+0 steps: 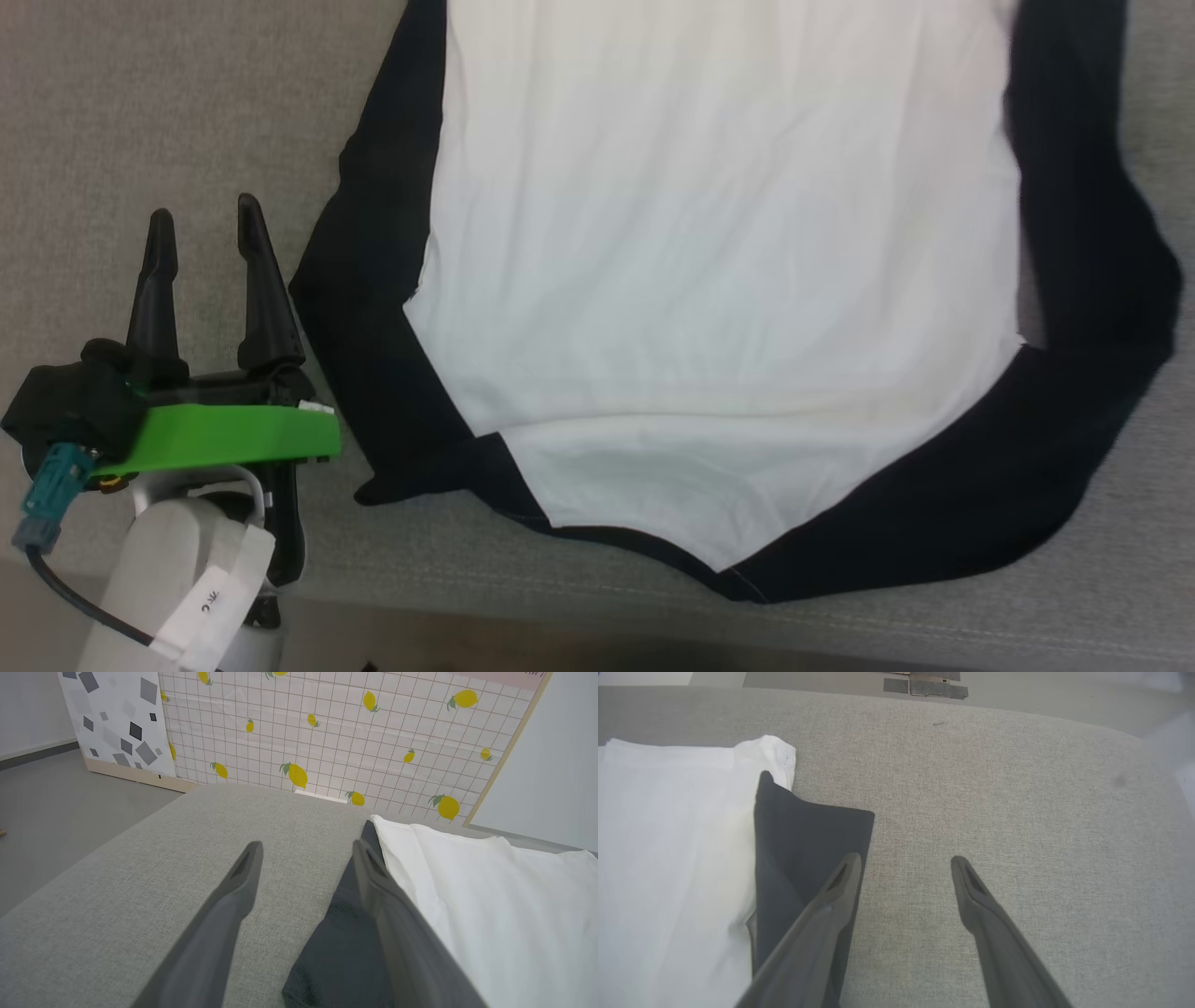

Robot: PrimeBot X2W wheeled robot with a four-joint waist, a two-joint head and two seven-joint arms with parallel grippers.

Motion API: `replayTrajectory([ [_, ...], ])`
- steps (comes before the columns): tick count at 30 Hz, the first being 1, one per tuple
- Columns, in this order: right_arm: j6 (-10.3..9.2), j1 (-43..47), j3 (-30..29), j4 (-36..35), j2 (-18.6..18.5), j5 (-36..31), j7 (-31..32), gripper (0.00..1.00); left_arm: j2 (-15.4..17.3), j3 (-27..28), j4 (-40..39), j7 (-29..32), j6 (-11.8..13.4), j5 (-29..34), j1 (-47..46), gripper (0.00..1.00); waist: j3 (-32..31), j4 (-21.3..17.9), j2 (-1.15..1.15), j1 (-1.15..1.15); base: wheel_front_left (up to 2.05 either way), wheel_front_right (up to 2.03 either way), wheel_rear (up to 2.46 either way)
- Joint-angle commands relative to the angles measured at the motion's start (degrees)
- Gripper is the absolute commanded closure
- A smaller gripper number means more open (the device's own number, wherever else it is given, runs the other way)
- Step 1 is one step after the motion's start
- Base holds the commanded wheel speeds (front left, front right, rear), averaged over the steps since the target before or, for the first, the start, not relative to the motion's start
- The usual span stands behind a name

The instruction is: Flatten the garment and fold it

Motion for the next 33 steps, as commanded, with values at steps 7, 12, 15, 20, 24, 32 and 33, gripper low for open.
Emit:
replayTrajectory([
  [7, -0.09, -4.6, 3.6, 3.2, -2.5, -2.2, 3.2, 0.0, -4.2, 2.9, -0.3, -0.4, -3.2, 4.0, -0.8, 0.0, 8.6, 5.8, 0.0, -0.01, 0.0, 0.0, 0.0],
  [12, -0.09, -3.8, 6.3, 4.7, -3.2, -1.0, 5.1, 0.0, -6.5, 4.5, 1.0, -0.4, -5.2, 5.9, -0.6, 0.0, 9.1, 6.0, 0.0, -0.01, 0.0, 0.0, 0.0],
  [15, -0.09, -2.9, 6.5, 5.5, -3.5, 0.6, 7.1, 0.62, -7.6, 5.1, 1.8, -0.4, -6.2, 6.9, -0.7, 0.0, 8.9, 5.9, 0.0, -0.01, 0.0, 0.0, 0.0],
  [20, -0.09, -2.2, 2.0, 4.3, -3.5, 2.4, 5.2, 1.0, -8.9, 5.8, 3.4, -0.4, -7.8, 8.0, -1.2, 0.0, 7.1, 5.3, 0.0, -0.01, 0.0, 0.0, 0.0],
  [24, -0.09, -1.2, -1.4, 1.7, -3.6, 4.4, 0.7, 1.0, -9.5, 6.4, 4.6, -0.4, -8.8, 8.7, -1.0, 0.0, 3.9, 4.1, 0.0, -0.01, 0.0, 0.0, 0.0],
  [32, -0.09, 4.1, -7.1, -6.1, -7.8, 10.9, -3.4, 1.0, -10.4, 8.0, 5.9, -0.4, -9.9, 9.7, 0.7, 0.0, -5.0, 1.2, 0.0, -0.01, 0.0, 0.0, 0.0],
  [33, -0.09, 5.2, -7.0, -7.4, -8.6, 12.0, -3.6, 1.0, -10.5, 8.2, 6.0, -0.4, -10.0, 9.8, 1.2, 0.0, -6.1, 0.8, 0.0, -0.01, 0.0, 0.0, 0.0],
])
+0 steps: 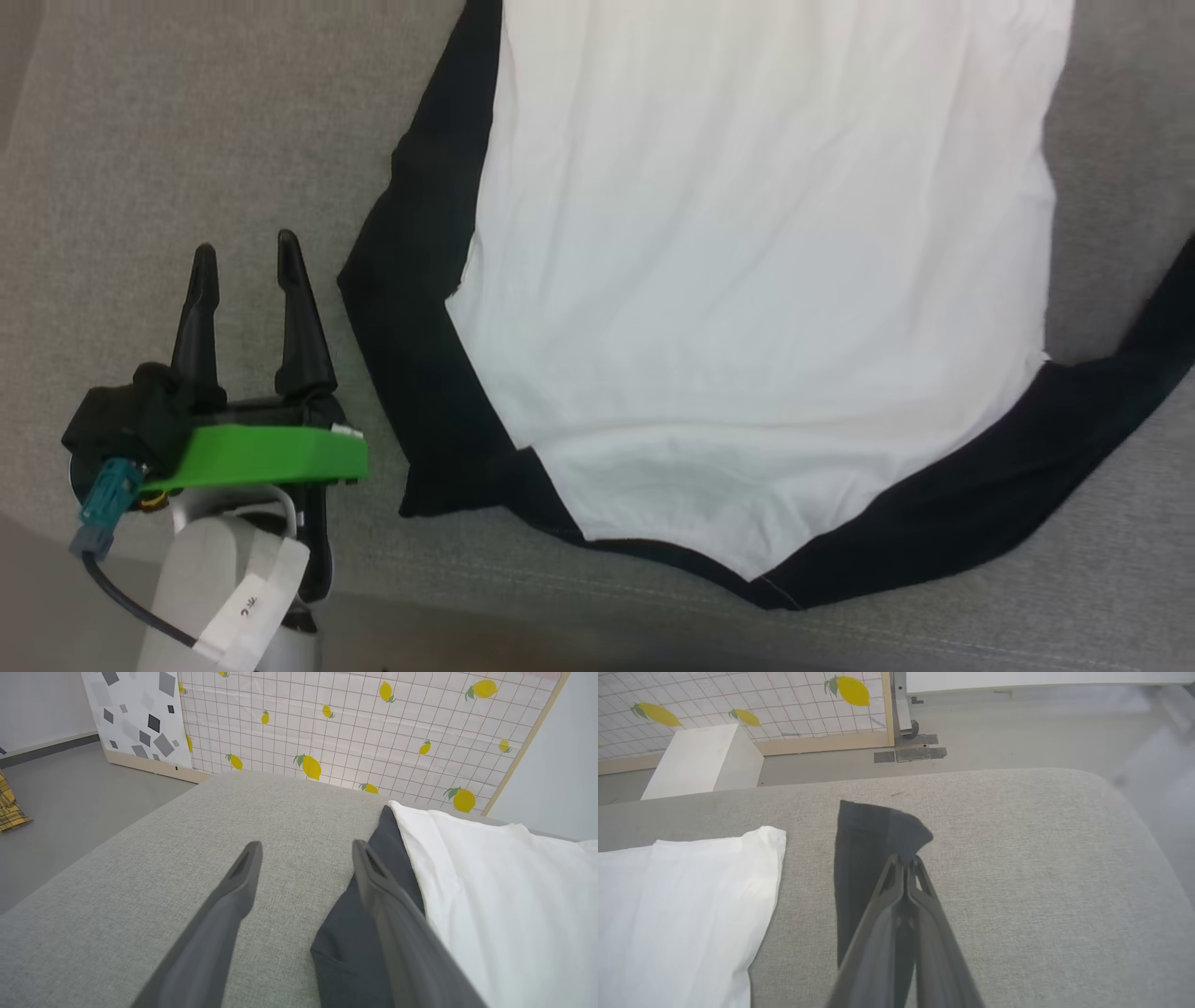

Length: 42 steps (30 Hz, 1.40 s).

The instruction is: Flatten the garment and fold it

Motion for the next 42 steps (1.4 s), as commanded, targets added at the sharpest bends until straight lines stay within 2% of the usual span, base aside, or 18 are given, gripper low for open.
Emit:
replayTrajectory([
  [1, -0.08, 1.6, 0.4, -1.3, -0.7, 1.1, -0.5, 1.0, -0.4, 0.5, 0.2, -0.3, -0.5, 0.3, 1.0, 0.0, -5.9, -2.6, 0.0, -0.01, 0.0, 0.0, 0.0],
  [6, -0.08, 6.3, 7.1, -8.5, -2.7, 6.7, -0.5, 1.0, -0.7, 1.4, 0.3, -0.3, -0.6, 0.6, 3.6, 0.0, -11.1, -3.7, 0.0, -0.01, 0.0, 0.0, 0.0],
  [9, -0.08, 8.5, 13.0, -13.0, -1.9, 10.8, 0.5, 1.0, -0.9, 1.9, 0.2, -0.3, -0.4, 0.4, 5.2, 0.0, -13.5, -3.7, 0.0, -0.01, 0.0, 0.0, 0.0],
  [15, -0.08, 12.0, 27.0, -20.6, 2.9, 17.3, 3.6, 1.0, -1.2, 2.9, -0.2, -0.3, 0.0, -0.1, 8.3, 0.0, -16.4, -2.9, 0.0, -0.01, 0.0, 0.0, 0.0],
  [19, -0.08, 13.6, 36.1, -21.7, 8.2, 19.1, 3.8, 1.0, -1.3, 3.1, -0.3, -0.3, 0.0, -0.2, 9.6, 0.0, -17.2, -1.7, 0.0, -0.01, 0.0, 0.0, 0.0],
  [23, -0.08, 14.5, 44.3, -18.0, 12.1, 18.8, 2.4, 1.0, -1.4, 2.5, -0.1, -0.3, 0.0, -0.4, 9.7, 0.0, -17.1, 0.5, 0.0, -0.01, 0.0, 0.0, 0.0],
  [29, -0.08, 15.4, 53.8, -6.7, 17.0, 17.6, -1.6, 1.0, -1.5, 2.0, 0.2, -0.3, 0.0, -0.8, 9.6, 0.0, -15.8, 3.2, 0.0, -0.01, 0.0, 0.0, 0.0],
  [35, -0.08, 14.9, 59.5, 6.6, 19.7, 15.4, -5.5, 1.0, -1.7, 1.3, 0.5, -0.3, 0.2, -1.4, 9.2, 0.0, -14.2, 4.7, 0.0, -0.01, 0.0, 0.0, 0.0],
  [40, -0.08, 14.7, 62.7, 13.7, 20.9, 16.0, -7.9, 1.0, -1.8, 1.0, 0.9, -0.3, 0.3, -1.8, 9.1, 0.0, -13.5, 4.7, 0.0, -0.01, 0.0, 0.0, 0.0],
  [41, -0.08, 14.8, 62.6, 14.2, 21.2, 17.4, -8.5, 0.84, -1.8, 1.1, 0.9, -0.3, 0.3, -1.9, 9.1, 0.0, -13.5, 4.5, 0.0, -0.01, 0.0, 0.0, 0.0],
  [42, -0.08, 14.6, 63.0, 14.2, 21.4, 18.1, -9.0, 0.0, -1.8, 1.1, 1.0, -0.3, 0.3, -1.9, 9.1, 0.0, -13.4, 4.3, 0.0, -0.01, 0.0, 0.0, 0.0],
])
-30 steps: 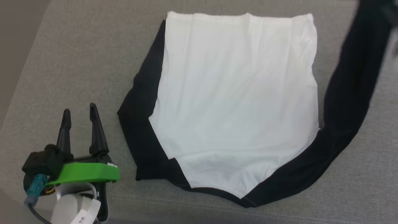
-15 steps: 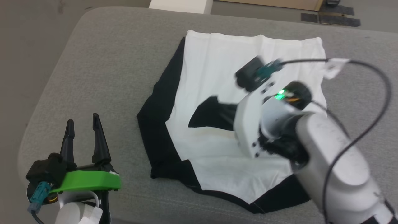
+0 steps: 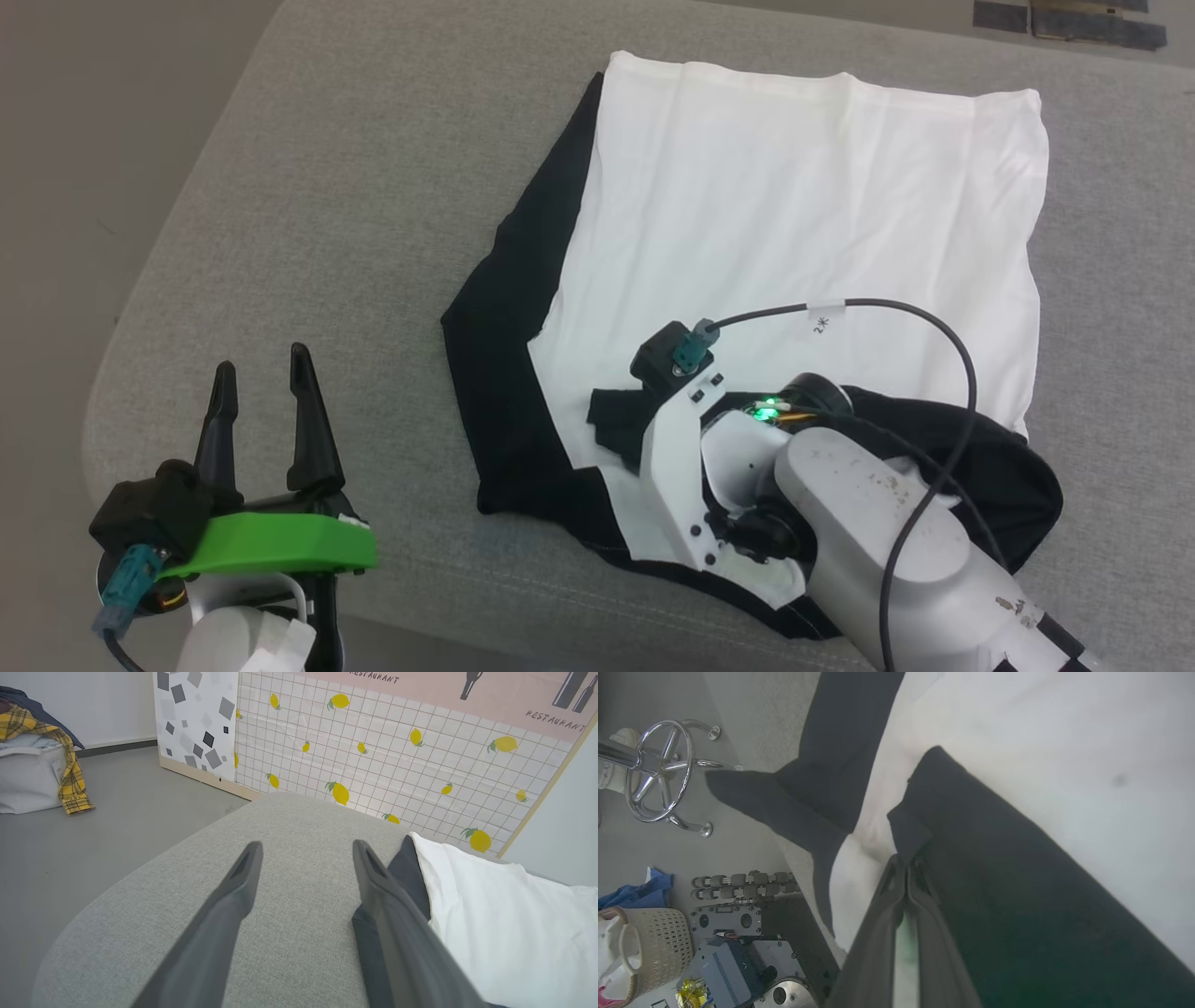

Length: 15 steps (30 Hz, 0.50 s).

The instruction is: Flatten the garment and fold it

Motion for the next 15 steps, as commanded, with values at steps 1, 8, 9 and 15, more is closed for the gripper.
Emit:
replayTrajectory([
  [1, -0.09, -0.5, 0.2, -0.4, 0.5, 1.3, -1.2, 0.0, -0.3, 0.0, 0.2, -0.2, 0.2, 0.0, 0.0, 0.0, 0.1, -0.6, 0.0, 0.01, 0.0, 0.0, 0.0],
  [8, -0.09, -2.8, -7.2, -8.4, 0.1, 10.7, -9.0, 0.0, 0.1, 0.3, 1.5, -0.2, 0.1, 0.4, 0.2, 0.0, -1.9, -3.4, 0.0, 0.01, 0.0, 0.0, 0.0],
  [9, -0.09, -3.2, -9.0, -9.8, -0.7, 10.9, -10.3, 0.0, 0.2, 0.3, 1.7, -0.2, 0.1, 0.4, 0.3, 0.0, -2.3, -4.1, 0.0, 0.01, 0.0, 0.0, 0.0],
  [15, -0.09, -2.2, -23.1, -15.7, -6.5, 7.4, -16.9, 0.0, 0.8, 0.3, 2.2, 0.4, 0.2, 0.2, 0.5, 0.0, -4.0, -6.7, 0.0, 0.01, 0.0, 0.0, 0.0],
])
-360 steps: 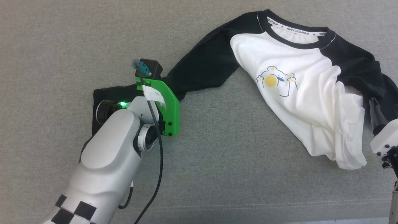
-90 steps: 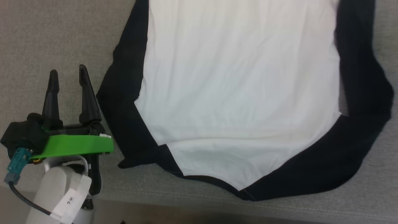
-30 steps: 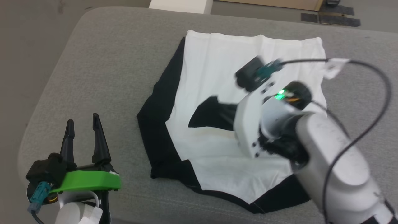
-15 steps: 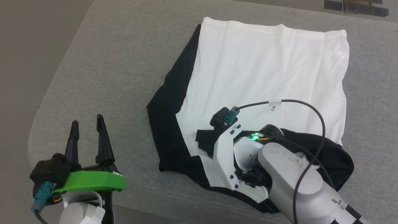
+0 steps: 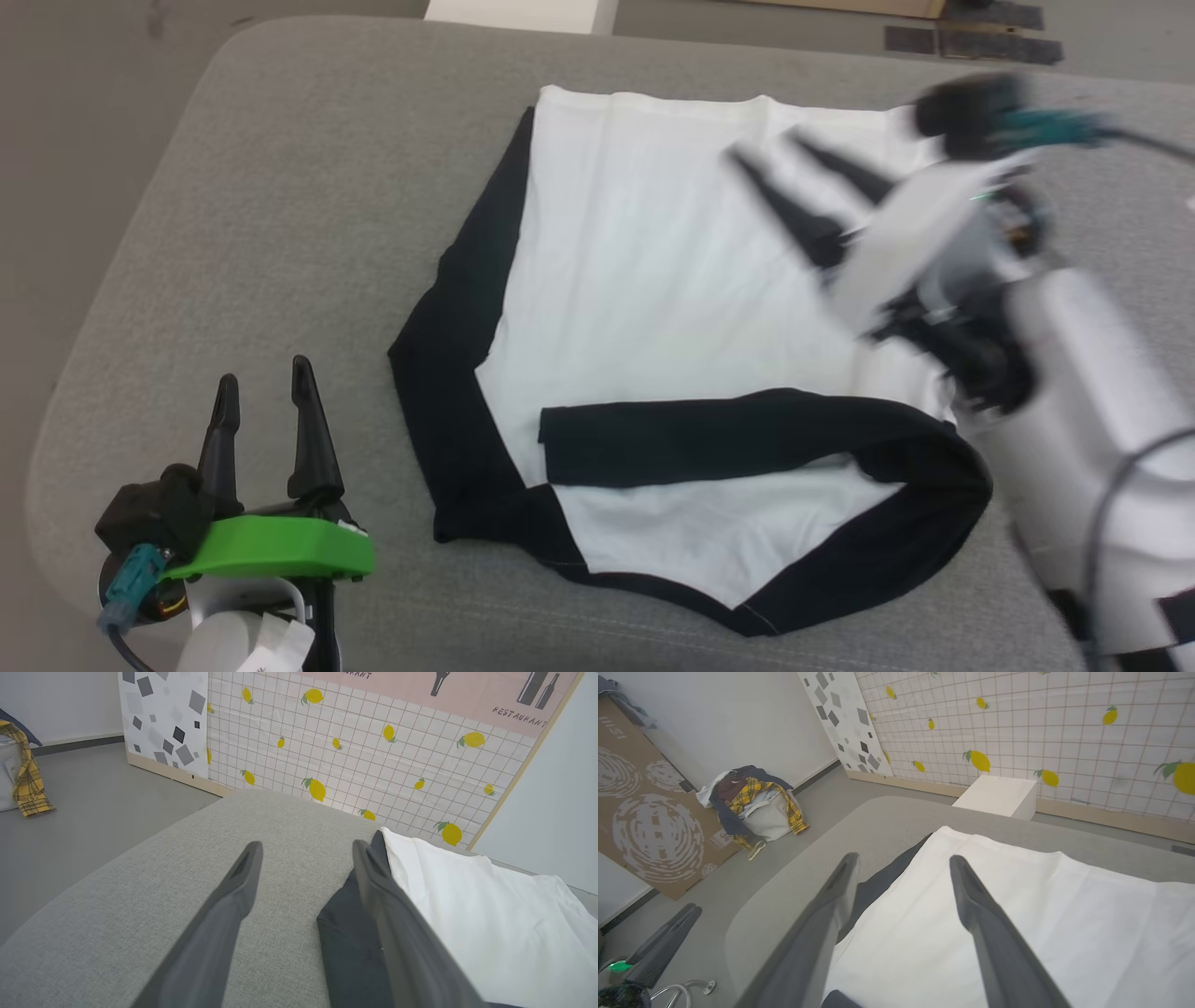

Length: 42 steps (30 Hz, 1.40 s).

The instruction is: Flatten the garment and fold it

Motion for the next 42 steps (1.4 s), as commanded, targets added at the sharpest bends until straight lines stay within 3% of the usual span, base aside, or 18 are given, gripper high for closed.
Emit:
replayTrajectory([
  [1, -0.08, 1.4, -3.2, -0.9, -1.0, -1.5, -1.1, 0.0, 0.5, 0.1, 0.1, 0.4, 0.2, 0.2, 0.5, 0.0, -1.2, -1.9, 0.0, 0.0, 0.0, 0.0, 0.0],
  [9, -0.08, 12.7, -23.6, -8.5, -3.6, -8.6, 1.4, 0.0, 0.4, 0.0, 0.5, 3.2, 0.6, -2.0, -1.9, 0.0, 0.1, -4.2, 0.0, 0.0, 0.0, 0.0, 0.0],
  [15, -0.08, 17.5, -30.9, -16.5, -1.2, -11.7, 6.5, 0.0, 2.5, -0.7, 2.4, 10.2, 0.0, -3.7, -11.1, 0.0, 4.3, -6.1, 0.0, 0.0, 0.0, 0.0, 0.0],
  [20, -0.08, 16.8, -33.3, -21.7, 0.2, -13.2, 9.3, 0.0, 5.4, -1.1, 8.6, 23.0, -1.0, -7.4, -24.2, 0.0, 9.6, -7.7, 0.0, 0.0, 0.0, 0.0, 0.0],
  [25, -0.08, 14.8, -33.8, -24.6, 1.7, -13.7, 10.2, 0.0, 10.7, -3.4, 16.3, 40.4, -1.7, -8.9, -39.0, 0.0, 16.3, -10.1, 0.0, 0.0, 0.0, 0.0, 0.0],
  [31, -0.08, 13.5, -33.1, -25.2, 3.0, -13.5, 9.1, 0.0, 15.6, -6.1, 20.8, 57.2, 0.2, -7.6, -50.7, 0.0, 21.9, -13.2, 0.0, 0.0, 0.0, 0.0, 0.0],
  [35, -0.08, 13.6, -33.6, -24.5, 3.3, -13.7, 8.3, 0.0, 16.8, -8.5, 21.3, 64.5, 0.6, -6.4, -54.0, 0.0, 24.2, -14.1, 0.0, 0.0, 0.0, 0.0, 0.0],
  [42, -0.08, 13.7, -34.3, -24.2, 3.3, -13.9, 7.4, 0.0, 18.2, -11.9, 20.9, 69.8, 0.7, -4.3, -54.8, 0.0, 25.8, -14.0, 0.0, 0.0, 0.0, 0.0, 0.0],
])
